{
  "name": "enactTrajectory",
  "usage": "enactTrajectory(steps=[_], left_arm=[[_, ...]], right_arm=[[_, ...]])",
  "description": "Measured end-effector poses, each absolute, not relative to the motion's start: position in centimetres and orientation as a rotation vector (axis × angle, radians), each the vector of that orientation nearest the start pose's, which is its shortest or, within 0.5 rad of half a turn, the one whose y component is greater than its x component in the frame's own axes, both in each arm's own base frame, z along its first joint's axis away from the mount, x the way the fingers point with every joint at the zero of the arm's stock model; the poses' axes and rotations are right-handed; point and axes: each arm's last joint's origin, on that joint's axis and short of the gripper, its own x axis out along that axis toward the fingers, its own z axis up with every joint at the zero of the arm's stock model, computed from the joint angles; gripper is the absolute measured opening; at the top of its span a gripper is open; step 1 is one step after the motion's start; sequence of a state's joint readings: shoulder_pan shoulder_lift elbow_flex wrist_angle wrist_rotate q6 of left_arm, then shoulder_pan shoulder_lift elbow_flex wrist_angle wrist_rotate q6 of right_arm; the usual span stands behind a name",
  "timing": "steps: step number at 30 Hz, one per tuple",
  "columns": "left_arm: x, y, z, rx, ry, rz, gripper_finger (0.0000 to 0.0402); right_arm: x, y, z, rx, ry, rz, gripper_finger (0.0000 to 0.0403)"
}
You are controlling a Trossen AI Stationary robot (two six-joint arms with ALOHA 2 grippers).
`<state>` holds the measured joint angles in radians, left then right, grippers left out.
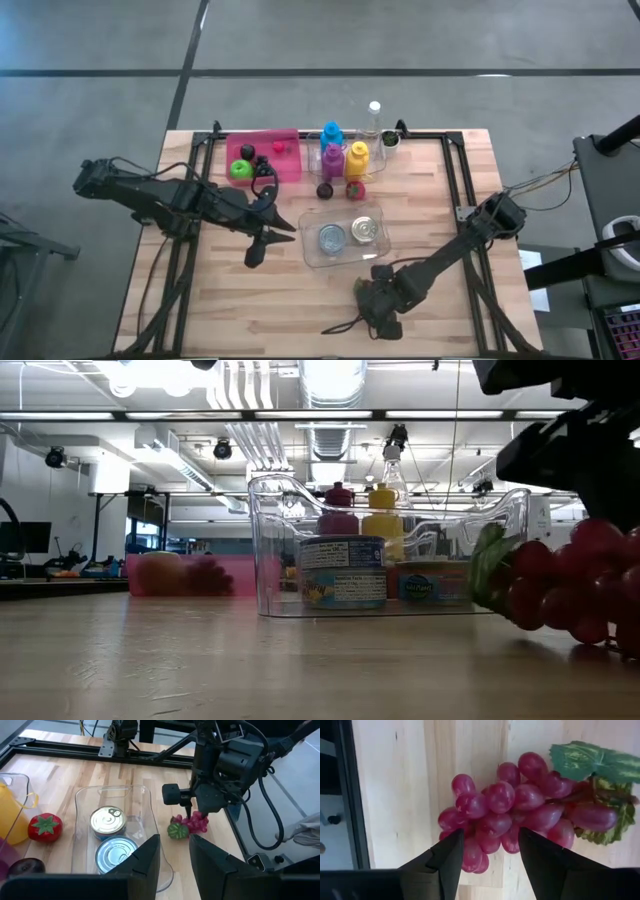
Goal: Pick & Place Food Item
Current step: Put the purple grapes into the pink bin
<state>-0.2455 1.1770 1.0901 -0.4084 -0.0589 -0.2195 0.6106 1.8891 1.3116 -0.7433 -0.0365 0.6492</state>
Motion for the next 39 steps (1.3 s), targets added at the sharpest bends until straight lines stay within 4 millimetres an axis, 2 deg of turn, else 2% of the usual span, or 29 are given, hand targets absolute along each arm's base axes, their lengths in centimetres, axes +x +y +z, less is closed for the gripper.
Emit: enactTrajectory(steps=[9,13,20,24,32,39], left_arm=[[24.6,-6.0,34.0,-0.139,0.508,-0.128,0.0108],[24.6,-6.0,34.0,-0.139,0.508,-0.128,0.0108],[24.6,-6.0,34.0,-0.139,0.508,-0.128,0.0108],[24.6,-6.0,34.0,-0.15,0.511,-0.124,0.0108],[24.6,-6.0,34.0,-0.154,0.512,-0.123,0.0108],[24.6,-6.0,34.0,-0.163,0.514,-0.13,0.0122]], right_arm=[[30.2,21.0,16.2,0.164,1.417,0.056,0.0167],[30.4,21.2,15.9,0.162,1.421,0.053,0.0129],[30.5,21.3,16.5,0.167,1.41,0.066,0.0033],[30.3,21.2,17.1,0.17,1.404,0.068,0.0017],[29.5,20.6,20.3,0.229,1.354,0.069,0.0013],[28.7,19.9,25.3,0.307,1.224,0.035,0.0013]])
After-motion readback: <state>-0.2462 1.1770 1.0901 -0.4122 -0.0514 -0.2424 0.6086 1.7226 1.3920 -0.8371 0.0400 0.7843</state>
